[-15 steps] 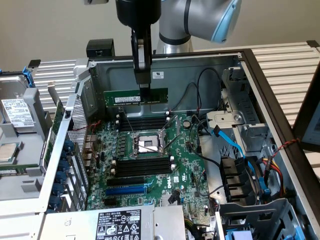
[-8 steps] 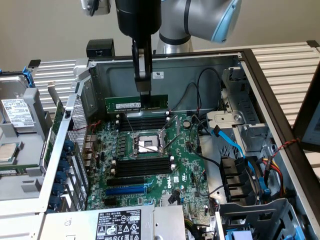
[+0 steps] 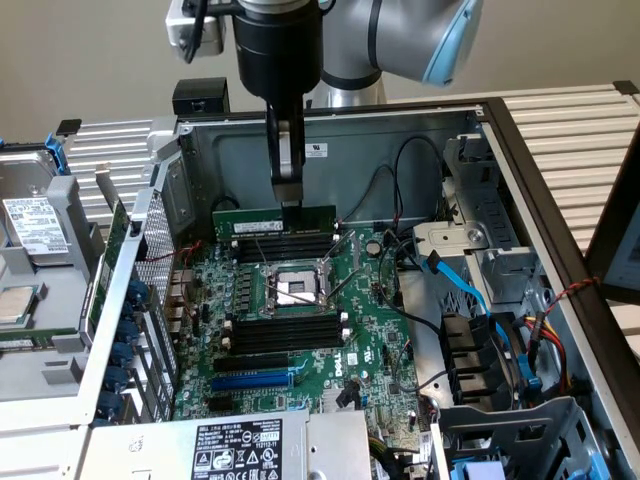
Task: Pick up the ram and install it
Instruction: 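Insert the ram into the slot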
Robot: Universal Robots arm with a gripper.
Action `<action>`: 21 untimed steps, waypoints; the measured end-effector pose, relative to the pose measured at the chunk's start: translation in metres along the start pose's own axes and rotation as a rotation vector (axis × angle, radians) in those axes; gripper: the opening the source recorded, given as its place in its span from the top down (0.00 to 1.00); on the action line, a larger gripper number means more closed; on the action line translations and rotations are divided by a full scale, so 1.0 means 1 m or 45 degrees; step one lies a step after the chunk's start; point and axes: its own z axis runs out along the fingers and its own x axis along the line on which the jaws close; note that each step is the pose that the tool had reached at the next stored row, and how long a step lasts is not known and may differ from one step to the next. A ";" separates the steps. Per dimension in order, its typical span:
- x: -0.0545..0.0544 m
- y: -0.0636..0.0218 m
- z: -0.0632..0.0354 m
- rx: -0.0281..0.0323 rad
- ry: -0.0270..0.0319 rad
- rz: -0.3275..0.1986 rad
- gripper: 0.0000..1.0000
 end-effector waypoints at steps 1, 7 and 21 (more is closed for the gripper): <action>0.000 0.0000 0.0017 -0.0001 -0.0003 0.000 0.86; 0.002 0.0001 0.0126 0.0001 -0.0026 0.001 0.86; 0.010 -0.0002 0.0379 0.0024 -0.0050 0.001 0.86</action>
